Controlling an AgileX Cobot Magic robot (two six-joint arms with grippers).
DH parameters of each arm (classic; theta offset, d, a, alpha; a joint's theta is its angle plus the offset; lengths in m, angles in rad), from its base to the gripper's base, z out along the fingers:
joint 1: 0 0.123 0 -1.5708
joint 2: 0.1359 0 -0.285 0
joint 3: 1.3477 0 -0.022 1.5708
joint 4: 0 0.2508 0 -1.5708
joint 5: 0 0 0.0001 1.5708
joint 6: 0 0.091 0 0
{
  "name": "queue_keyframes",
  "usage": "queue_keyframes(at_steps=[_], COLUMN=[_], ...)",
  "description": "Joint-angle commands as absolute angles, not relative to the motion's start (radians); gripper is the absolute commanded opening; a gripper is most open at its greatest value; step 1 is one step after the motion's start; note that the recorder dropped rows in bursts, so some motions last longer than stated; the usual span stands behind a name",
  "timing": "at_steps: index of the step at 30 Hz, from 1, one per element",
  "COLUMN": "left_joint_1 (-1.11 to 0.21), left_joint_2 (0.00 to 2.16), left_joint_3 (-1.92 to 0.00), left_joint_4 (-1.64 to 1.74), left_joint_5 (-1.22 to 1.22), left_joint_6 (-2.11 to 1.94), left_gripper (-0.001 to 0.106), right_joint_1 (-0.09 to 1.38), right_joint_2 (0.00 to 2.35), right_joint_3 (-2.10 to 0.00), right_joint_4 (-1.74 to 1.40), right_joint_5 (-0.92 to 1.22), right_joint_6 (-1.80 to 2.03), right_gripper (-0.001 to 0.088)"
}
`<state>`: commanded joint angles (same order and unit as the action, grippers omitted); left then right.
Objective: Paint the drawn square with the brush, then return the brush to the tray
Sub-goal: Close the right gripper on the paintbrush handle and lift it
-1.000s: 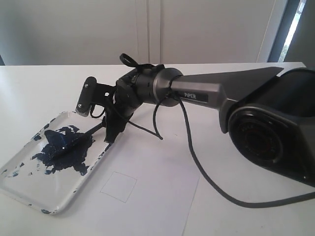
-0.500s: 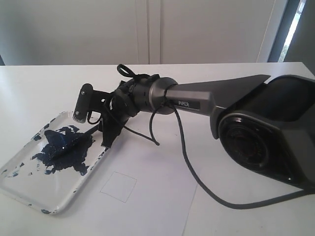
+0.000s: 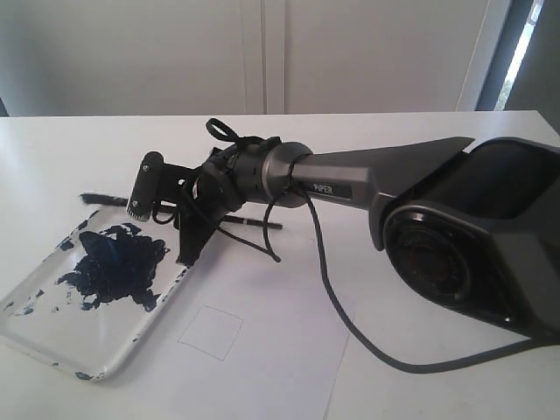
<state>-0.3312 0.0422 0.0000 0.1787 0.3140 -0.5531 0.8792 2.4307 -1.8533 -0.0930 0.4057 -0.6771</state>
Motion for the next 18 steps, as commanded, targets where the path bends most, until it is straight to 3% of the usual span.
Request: queue_keyframes(at_steps=[10,18], left_joint_1=[-0.331,-0.331], left_joint_2=[0.042,0.042], left_joint_3=[0.000,0.000], left_joint_4=[0.179,0.179], left_joint_5=[0.314,0.314], left_joint_6=[-0.553,-0.553], left_gripper=[0.004,0.004], right_joint_1=[0.887,0.887], right_joint_2=[2.431,2.426], right_joint_3=[-1.853,-1.853], right_joint_4=[-0.036,0.055], right_joint_5=[0.437,0.395], right_joint_6=[-0.707,-0.696], right_gripper=[0.0005,0.0000])
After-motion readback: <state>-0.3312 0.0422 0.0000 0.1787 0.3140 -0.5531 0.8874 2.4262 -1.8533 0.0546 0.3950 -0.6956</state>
